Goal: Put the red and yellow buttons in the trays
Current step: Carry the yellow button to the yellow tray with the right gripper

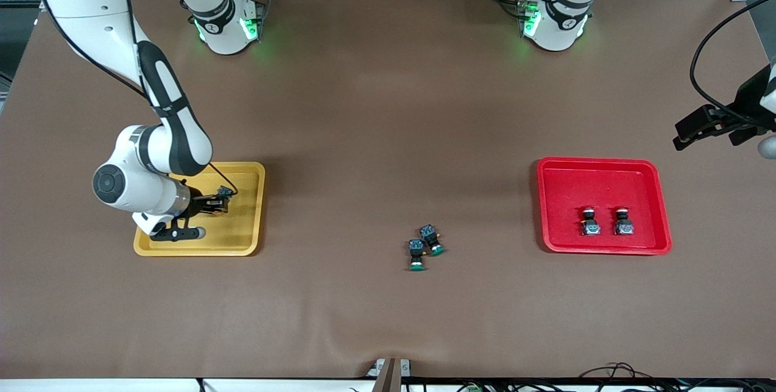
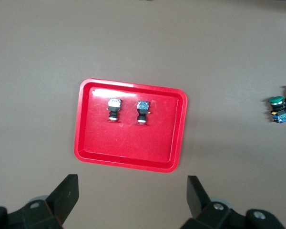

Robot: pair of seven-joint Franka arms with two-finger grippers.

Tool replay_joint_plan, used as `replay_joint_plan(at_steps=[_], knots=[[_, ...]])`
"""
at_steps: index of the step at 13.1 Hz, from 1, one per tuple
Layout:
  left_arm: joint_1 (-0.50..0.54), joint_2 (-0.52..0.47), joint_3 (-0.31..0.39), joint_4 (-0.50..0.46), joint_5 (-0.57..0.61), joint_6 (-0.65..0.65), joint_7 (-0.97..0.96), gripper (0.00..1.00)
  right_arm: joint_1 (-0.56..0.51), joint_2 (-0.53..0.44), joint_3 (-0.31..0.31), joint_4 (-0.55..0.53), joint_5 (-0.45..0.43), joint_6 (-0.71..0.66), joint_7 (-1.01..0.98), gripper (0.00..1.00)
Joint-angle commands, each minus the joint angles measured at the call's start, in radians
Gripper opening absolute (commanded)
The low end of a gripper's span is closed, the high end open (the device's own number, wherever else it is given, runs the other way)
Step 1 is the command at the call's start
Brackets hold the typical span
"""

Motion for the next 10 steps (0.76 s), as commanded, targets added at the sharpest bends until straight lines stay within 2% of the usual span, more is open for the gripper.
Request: replay_joint_plan(at_steps=[1,2,3,4,7,10], knots=[[0.006,0.031,-0.006,0.044,-0.021,-0.005,0.02,1.0,-0.022,-0.004,0.017,-0.03,-0.002,0.034,-0.019,0.45],[0.006,0.034,-0.004,0.046,-0.021,-0.005,0.018,1.0,-0.021,0.001,0.017,-0.028,-0.001,0.054,-0.014,0.54],[0.006,0.034,-0.004,0.047,-0.022,-0.005,0.02,1.0,-0.019,-0.001,0.017,-0.024,0.001,0.056,-0.01,0.74],[0.007,0.036,-0.004,0.048,-0.022,-0.005,0.02,1.0,-0.017,-0.001,0.017,-0.017,0.001,0.051,-0.011,1.0],[0.006,0.034,-0.006,0.048,-0.021,-0.005,0.017,1.0,-0.017,-0.002,0.019,0.013,0.001,0.043,-0.022,1.0],[0.007,0.034,-0.006,0.048,-0.019,-0.005,0.018,1.0,-0.013,-0.008,0.022,0.105,-0.002,0.019,-0.015,1.0]])
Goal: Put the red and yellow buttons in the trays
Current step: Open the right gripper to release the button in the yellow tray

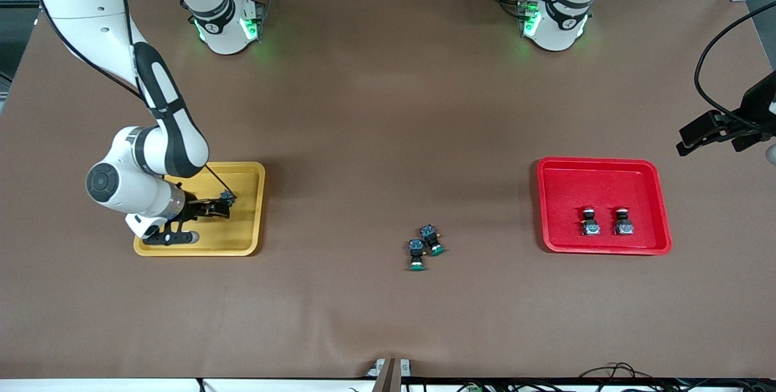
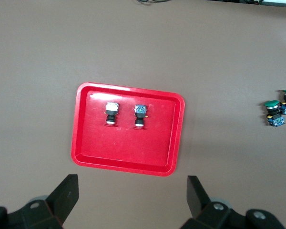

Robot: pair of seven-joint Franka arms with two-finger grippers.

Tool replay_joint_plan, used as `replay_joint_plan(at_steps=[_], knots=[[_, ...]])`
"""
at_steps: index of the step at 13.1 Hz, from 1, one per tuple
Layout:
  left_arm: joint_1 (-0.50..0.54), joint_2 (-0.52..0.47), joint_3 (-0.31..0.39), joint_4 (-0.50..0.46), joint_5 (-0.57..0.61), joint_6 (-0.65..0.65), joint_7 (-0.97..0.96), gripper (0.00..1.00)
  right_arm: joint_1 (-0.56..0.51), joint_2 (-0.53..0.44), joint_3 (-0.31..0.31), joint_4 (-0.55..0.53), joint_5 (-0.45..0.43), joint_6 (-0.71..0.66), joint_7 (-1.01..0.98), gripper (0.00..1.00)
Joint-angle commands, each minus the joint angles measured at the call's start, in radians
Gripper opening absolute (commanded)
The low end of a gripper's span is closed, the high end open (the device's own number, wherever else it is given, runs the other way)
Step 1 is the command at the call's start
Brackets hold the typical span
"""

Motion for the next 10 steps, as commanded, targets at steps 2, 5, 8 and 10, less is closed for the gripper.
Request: replay_joint_plan(at_steps=[2,5,8,10], knots=[[0.006,0.005,-0.005,0.019,-0.014,-0.006,0.01,1.0,-0.017,-0.004,0.015,0.166,-0.002,-0.098,-0.014,1.0],[0.004,0.005,-0.005,0.019,-0.017,-0.006,0.004,1.0,-0.027,0.031,0.01,0.403,-0.024,-0.309,-0.019,1.0],[0.004,0.005,-0.005,0.019,-0.017,-0.006,0.004,1.0,-0.038,0.02,0.016,0.501,-0.119,-0.418,-0.021,1.0],[0.004,0.005,-0.005,0.019,-0.017,-0.006,0.004,1.0,-0.049,-0.024,0.021,0.575,-0.113,-0.554,-0.021,1.0]])
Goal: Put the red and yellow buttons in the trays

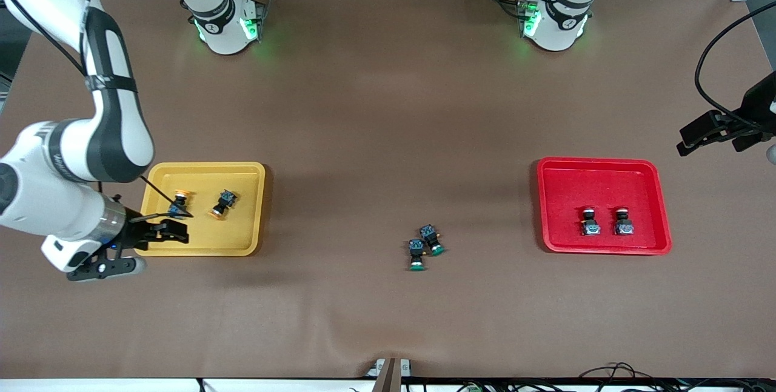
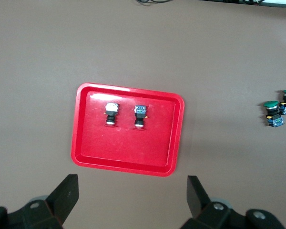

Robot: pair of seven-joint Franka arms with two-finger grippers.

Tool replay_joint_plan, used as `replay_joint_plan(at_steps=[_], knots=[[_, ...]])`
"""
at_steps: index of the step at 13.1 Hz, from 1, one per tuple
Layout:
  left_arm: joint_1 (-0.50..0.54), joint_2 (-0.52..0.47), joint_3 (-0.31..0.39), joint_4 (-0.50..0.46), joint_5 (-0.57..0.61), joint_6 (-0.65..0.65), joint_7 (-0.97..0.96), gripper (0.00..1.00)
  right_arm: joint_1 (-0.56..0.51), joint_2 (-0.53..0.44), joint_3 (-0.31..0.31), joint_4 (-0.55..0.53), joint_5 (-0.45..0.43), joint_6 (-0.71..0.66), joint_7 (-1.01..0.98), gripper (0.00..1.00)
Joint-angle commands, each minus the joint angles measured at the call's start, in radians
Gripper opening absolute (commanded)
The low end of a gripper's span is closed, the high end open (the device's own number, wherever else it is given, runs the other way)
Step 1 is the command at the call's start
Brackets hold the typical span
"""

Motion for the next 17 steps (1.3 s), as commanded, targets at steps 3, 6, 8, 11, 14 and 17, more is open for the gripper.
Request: replay_joint_plan(at_steps=[3,6,8,11,14,17], knots=[[0.004,0.004,-0.007,0.016,-0.017,-0.006,0.004,1.0,-0.028,-0.057,0.02,0.167,-0.022,-0.295,-0.009,1.0],[0.002,0.004,-0.005,0.016,-0.017,-0.006,0.004,1.0,-0.02,-0.133,0.02,0.202,-0.106,-0.442,-0.006,1.0],[0.002,0.004,-0.005,0.016,-0.019,-0.006,0.004,1.0,-0.029,-0.192,0.02,0.202,-0.103,-0.534,-0.003,1.0],[0.002,0.004,-0.007,0.016,-0.017,-0.006,0.004,1.0,-0.034,-0.304,0.023,0.18,-0.108,-0.599,0.009,1.0],[0.003,0.004,-0.007,0.016,-0.014,-0.006,0.004,1.0,-0.055,-0.359,0.044,0.158,-0.102,-0.648,0.078,1.0],[0.002,0.004,-0.007,0.016,-0.014,-0.006,0.004,1.0,-0.101,-0.475,0.107,0.031,-0.112,-0.619,0.12,1.0]])
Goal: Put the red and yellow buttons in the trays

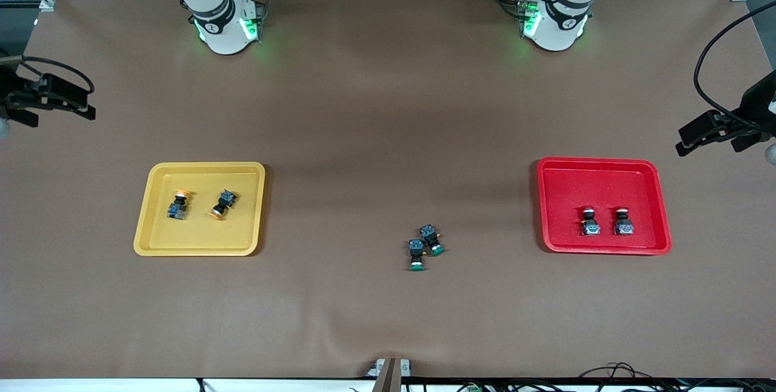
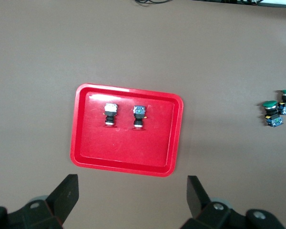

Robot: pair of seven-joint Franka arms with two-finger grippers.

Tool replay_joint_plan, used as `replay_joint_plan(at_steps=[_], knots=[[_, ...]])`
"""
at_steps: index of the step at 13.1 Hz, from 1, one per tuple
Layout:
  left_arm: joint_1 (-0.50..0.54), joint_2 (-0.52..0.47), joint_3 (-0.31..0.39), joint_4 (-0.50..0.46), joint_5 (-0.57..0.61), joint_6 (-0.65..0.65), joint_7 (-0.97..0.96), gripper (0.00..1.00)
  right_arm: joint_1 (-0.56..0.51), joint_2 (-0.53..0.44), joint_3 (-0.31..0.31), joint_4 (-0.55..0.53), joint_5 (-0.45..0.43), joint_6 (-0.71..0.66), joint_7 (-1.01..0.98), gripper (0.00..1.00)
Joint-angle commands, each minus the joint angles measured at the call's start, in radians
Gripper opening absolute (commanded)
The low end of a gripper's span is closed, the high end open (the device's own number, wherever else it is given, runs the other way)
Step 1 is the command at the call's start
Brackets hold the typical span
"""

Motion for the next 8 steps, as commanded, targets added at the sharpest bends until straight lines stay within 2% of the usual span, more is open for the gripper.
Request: replay_joint_plan(at_steps=[1,3,4,8], knots=[[0.004,0.003,-0.005,0.013,-0.014,-0.006,0.003,1.0,-0.051,-0.162,0.061,-0.209,-0.024,0.064,0.026,1.0],[0.004,0.003,-0.005,0.013,-0.013,-0.006,0.003,1.0,-0.051,-0.3,0.061,-0.405,-0.026,0.173,0.026,1.0],[0.002,0.003,-0.005,0.013,-0.013,-0.006,0.003,1.0,-0.051,-0.324,0.061,-0.446,-0.026,0.195,0.026,1.0],[0.004,0.003,-0.005,0.013,-0.013,-0.006,0.003,1.0,-0.043,-0.301,0.061,-0.388,-0.057,0.187,0.014,1.0]])
